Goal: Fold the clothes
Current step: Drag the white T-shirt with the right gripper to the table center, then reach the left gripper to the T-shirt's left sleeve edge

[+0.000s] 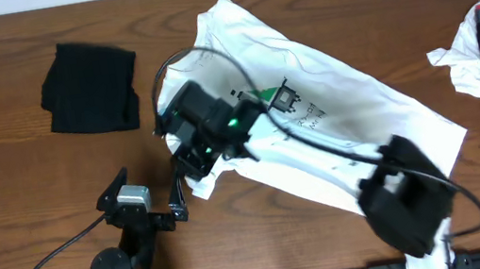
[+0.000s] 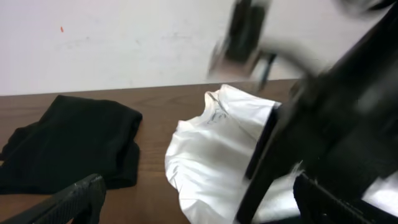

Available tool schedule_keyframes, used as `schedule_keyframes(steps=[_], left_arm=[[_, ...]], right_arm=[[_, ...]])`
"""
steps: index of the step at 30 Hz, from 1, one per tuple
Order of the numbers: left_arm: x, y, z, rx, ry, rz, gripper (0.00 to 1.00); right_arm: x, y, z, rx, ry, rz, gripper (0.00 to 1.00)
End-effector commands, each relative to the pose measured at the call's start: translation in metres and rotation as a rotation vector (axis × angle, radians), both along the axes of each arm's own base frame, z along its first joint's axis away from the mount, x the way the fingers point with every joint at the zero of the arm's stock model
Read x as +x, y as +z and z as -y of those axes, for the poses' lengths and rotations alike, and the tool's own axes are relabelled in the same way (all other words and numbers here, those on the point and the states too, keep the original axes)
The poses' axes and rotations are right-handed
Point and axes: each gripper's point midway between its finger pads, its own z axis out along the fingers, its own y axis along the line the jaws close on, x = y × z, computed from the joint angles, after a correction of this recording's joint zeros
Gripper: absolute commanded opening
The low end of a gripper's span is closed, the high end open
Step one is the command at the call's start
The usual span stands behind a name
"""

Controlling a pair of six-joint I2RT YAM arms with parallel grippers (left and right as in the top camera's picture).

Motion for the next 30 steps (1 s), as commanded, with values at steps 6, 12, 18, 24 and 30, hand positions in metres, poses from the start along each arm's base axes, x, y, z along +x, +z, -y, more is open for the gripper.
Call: schedule_keyframes(steps=[6, 12, 18, 24, 30], left_arm=[[-0.001, -0.016, 0.002, 0.017, -0.014, -0.042, 0.98], [-0.001, -0.016, 0.002, 0.017, -0.014, -0.042, 0.98], [-0.001, -0.016, 0.002, 0.017, -0.014, -0.042, 0.98], [-0.001, -0.015, 0.005, 0.014, -0.033, -0.038, 0.98], [-0.010, 0.002, 0.021, -0.124, -0.117, -0.077, 0.98]], right_arm=[[0.052, 0.057, 0.119, -0.135, -0.278, 0.073, 0.75], [0.070, 0.046, 0.205, -0.303, -0.466, 0.020, 0.99], [0.083, 0.043, 0.242, -0.326, -0.557, -0.016, 0.99], [0.086, 0.043, 0.248, -0.326, -0.575, -0.019, 0.99], [0.085, 0.043, 0.247, -0.326, -0.572, -0.018, 0.99]])
